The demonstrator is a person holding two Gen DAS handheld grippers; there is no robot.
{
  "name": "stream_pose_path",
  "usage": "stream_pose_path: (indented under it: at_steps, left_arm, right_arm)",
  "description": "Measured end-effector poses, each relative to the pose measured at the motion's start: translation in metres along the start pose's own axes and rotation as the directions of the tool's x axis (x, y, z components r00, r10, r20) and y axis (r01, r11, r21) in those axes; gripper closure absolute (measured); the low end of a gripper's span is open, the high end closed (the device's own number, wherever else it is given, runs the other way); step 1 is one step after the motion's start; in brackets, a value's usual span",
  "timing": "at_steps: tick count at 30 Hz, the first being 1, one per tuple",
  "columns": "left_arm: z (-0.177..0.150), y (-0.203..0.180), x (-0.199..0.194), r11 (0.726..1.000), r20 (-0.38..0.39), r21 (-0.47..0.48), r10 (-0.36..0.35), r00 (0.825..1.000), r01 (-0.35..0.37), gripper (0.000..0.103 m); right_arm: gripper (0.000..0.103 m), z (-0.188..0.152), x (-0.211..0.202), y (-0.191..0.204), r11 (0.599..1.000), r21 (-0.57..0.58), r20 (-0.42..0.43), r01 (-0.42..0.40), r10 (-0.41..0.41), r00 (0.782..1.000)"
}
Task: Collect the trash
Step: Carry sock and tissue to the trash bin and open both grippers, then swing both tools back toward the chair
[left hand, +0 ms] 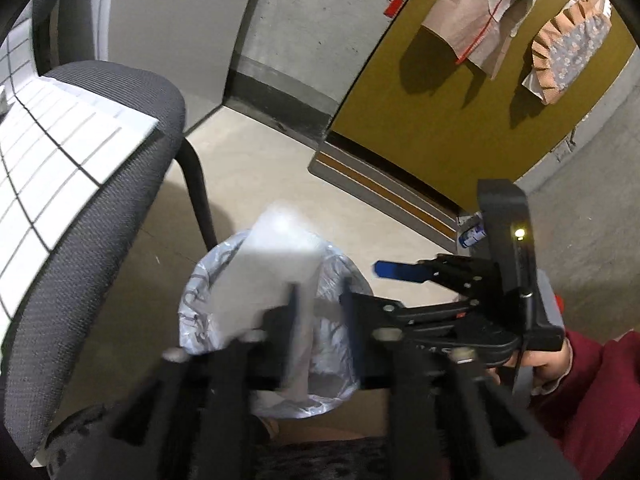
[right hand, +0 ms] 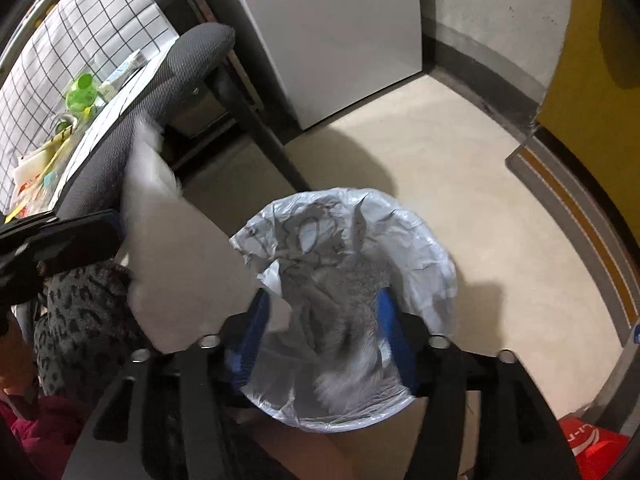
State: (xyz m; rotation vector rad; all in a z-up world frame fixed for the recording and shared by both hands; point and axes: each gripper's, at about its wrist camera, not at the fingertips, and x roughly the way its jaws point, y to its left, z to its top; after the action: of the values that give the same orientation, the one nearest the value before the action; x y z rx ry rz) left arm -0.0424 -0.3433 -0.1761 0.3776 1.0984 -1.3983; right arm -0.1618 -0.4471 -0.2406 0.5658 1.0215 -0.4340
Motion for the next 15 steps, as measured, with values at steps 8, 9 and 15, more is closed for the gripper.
stream_pose_path:
  at_steps: [8, 9, 15]
  left_arm:
    - [0.000, 0.000, -0.044, 0.999, 0.091, -0.005, 0.044, 0.995, -0.044, 0.050]
    - [-0.001, -0.001, -0.054, 0.998, 0.111, -0.004, 0.056, 0.992, -0.056, 0.050]
    - [-0.013, 0.000, -0.111, 0.986, 0.204, -0.023, 0.167, 0.965, -0.166, 0.046]
  right_arm:
    - [0.040, 0.017, -0.044, 0.023, 0.998, -0.034, 0.116, 0.052, -0.048, 0.992]
    - [0.040, 0.019, -0.053, 0.028, 0.997, -0.042, 0.136, 0.061, -0.055, 0.989]
    - [0.040, 0.029, -0.104, 0.069, 0.989, -0.109, 0.274, 0.100, -0.067, 0.959]
